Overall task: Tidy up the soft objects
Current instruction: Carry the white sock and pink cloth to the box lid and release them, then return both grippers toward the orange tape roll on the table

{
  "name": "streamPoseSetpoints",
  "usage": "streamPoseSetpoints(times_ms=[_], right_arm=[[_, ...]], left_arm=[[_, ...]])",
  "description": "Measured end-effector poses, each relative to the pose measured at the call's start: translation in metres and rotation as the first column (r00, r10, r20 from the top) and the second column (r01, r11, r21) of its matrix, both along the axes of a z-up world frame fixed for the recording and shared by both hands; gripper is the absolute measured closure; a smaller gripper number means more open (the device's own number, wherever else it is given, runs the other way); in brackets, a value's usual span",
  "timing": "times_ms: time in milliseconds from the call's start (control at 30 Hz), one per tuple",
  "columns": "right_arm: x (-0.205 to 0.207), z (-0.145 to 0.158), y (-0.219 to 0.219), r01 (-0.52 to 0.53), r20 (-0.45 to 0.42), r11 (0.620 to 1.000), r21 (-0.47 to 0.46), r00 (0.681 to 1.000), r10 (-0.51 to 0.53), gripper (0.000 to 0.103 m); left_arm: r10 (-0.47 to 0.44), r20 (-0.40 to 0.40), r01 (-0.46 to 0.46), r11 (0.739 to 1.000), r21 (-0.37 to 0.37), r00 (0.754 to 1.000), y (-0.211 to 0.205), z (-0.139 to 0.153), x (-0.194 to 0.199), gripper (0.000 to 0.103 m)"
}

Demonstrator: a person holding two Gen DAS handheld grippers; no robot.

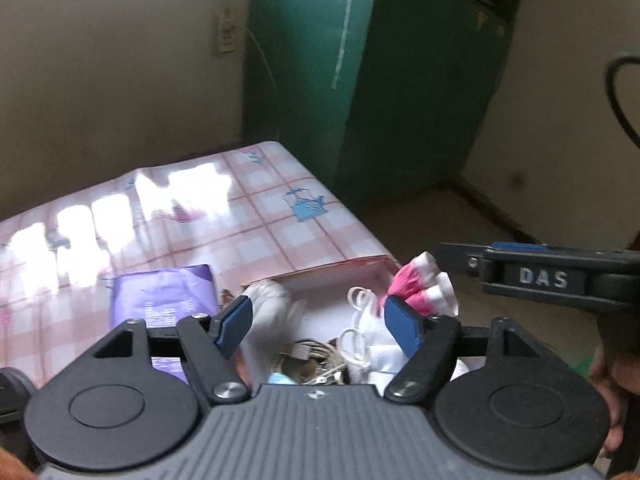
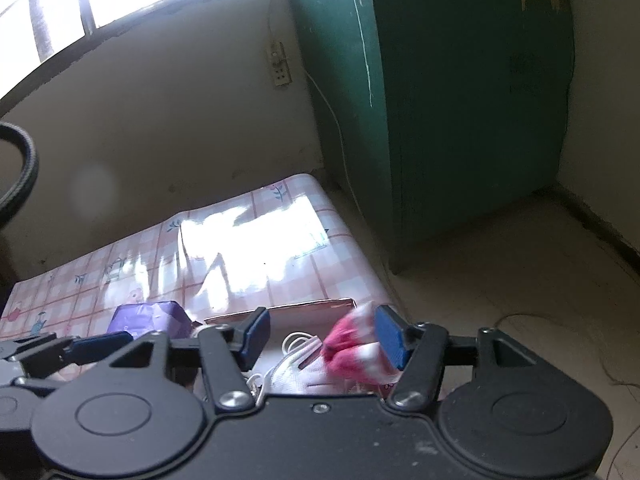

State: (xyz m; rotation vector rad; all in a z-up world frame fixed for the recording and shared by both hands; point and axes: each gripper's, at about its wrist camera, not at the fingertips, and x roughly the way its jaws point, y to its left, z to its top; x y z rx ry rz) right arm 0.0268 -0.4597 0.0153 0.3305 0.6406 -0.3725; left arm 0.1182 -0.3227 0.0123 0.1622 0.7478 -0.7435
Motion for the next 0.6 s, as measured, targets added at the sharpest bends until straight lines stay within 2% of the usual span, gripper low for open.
streamPoseSetpoints(times_ms=[300, 600], right_arm=[[-0.010, 0.020, 0.039, -0.063, 0.036, 0.995, -0.078, 0.997, 0.066, 0.027], [-0.004, 0.029, 0.080, -0.128, 0.046, 0.988, -0.087, 0.990, 0.132, 0.026]], left_arm=[[0.128, 0.043, -0.131, 0.990, 0.053, 0.991, 0.034, 0.023, -0.007, 0.017], [0.237, 0.079, -0.242, 0.969, 0.058, 0.968, 0.078, 0.038, -0.014, 0.009]])
